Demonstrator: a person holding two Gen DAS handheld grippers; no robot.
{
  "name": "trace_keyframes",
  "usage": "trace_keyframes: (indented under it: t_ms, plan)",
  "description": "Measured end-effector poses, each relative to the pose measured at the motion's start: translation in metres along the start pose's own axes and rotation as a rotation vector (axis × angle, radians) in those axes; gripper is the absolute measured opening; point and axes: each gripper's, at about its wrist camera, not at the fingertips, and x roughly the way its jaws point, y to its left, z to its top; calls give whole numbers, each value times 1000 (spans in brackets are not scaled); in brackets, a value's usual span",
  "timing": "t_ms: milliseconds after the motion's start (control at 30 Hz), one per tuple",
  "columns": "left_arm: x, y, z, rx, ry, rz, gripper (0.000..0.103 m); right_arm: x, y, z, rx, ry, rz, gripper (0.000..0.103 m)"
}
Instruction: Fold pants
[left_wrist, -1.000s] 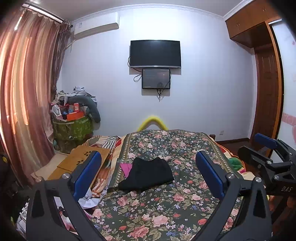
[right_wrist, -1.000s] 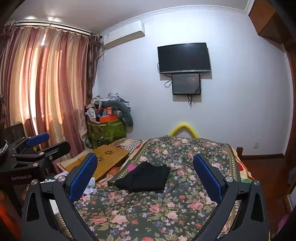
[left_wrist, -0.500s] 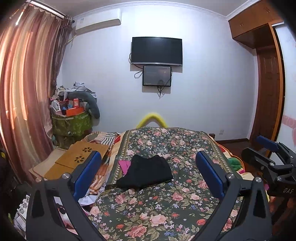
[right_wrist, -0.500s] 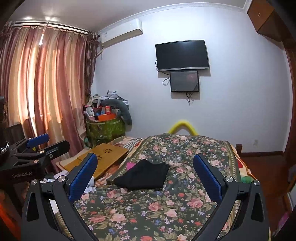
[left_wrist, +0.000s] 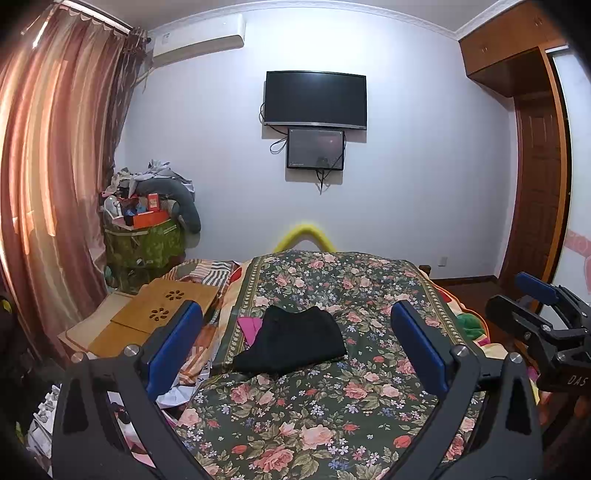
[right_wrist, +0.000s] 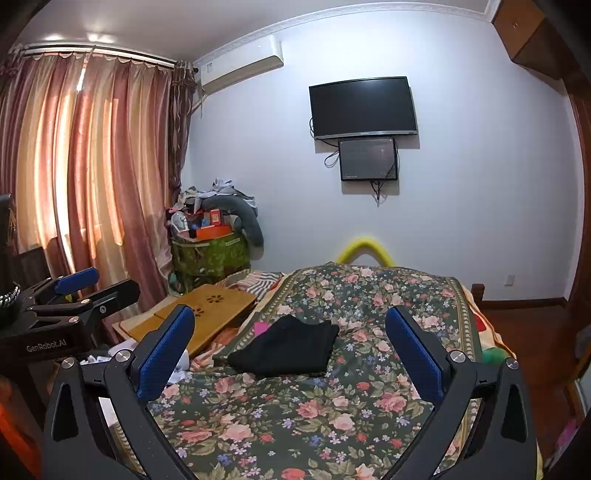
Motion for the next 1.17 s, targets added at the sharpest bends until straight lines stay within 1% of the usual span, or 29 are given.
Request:
trace_keyframes:
  t_ms: [333, 867, 1167]
  plan:
    - [1, -2, -3, 3, 6, -7, 103, 0, 0, 0, 4, 2, 0, 103]
    - [2, -2, -1, -5, 14, -43, 103, 0, 3, 2, 10, -3, -6, 103]
    - [1, -2, -2, 10, 12, -43, 103, 1, 3, 0, 6, 5, -14, 103]
